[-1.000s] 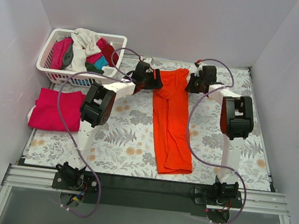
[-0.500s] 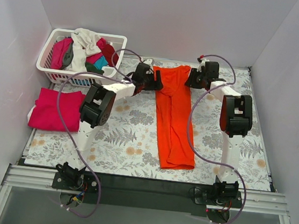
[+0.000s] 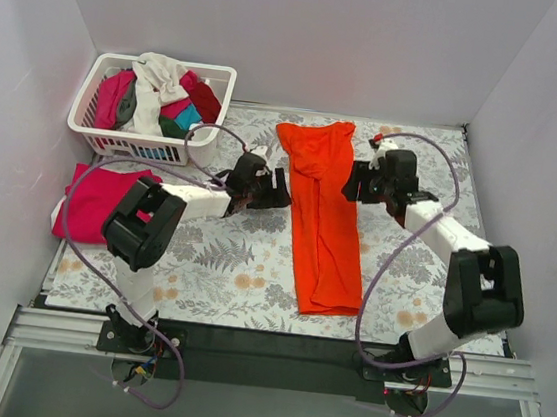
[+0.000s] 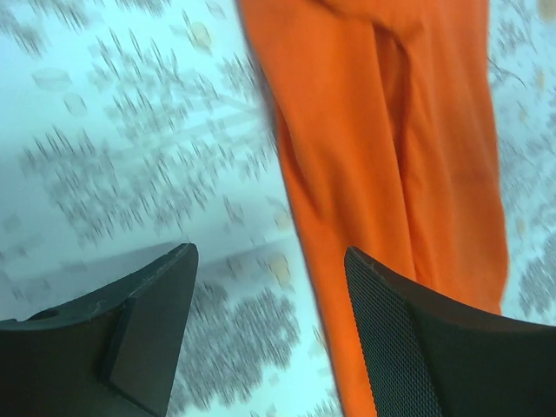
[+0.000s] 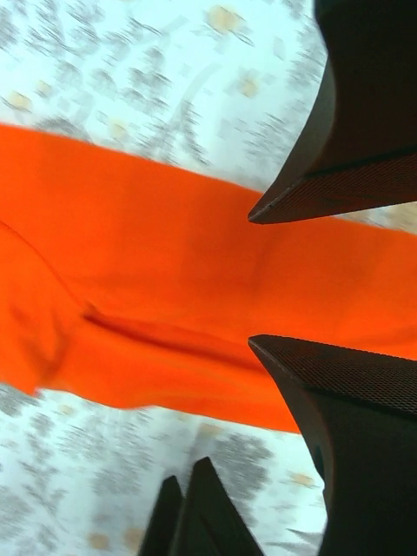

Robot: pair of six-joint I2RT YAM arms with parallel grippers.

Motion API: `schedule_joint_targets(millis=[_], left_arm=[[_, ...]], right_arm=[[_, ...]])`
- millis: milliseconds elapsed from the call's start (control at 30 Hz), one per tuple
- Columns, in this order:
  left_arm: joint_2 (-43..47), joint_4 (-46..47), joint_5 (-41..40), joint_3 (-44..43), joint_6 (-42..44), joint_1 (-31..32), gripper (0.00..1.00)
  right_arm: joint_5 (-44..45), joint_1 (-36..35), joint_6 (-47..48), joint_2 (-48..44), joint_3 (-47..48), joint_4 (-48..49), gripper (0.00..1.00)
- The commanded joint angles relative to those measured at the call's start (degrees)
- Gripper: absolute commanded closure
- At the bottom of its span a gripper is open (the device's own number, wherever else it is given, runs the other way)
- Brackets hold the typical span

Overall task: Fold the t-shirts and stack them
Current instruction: Fold the tshirt

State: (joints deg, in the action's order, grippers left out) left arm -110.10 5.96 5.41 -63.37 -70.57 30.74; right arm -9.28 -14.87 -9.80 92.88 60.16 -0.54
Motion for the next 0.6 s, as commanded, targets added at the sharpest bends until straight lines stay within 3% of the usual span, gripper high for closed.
schedule_joint_targets(millis=[0, 233, 367, 567], left_arm=[[9.4, 4.1, 0.9, 5.8, -3.8, 2.1, 0.37], [21.0, 4.8, 1.8, 20.2, -8.4, 8.4, 0.37], [24.8, 3.9, -0.9, 27.8, -12.0, 16.9, 0.37], [24.5, 2.4, -1.4, 29.8, -16.4, 26.5, 0.37]], right_arm=[[5.2, -2.1, -2.3, -8.3, -9.1, 1.3, 0.51], [12.8, -7.8, -5.8, -27.1, -22.7, -5.4, 0.5], [15.9, -9.5, -8.5, -33.4, -26.6, -13.4, 0.49], [15.7, -11.8, -12.5, -37.6, -29.4, -22.9, 0.47]])
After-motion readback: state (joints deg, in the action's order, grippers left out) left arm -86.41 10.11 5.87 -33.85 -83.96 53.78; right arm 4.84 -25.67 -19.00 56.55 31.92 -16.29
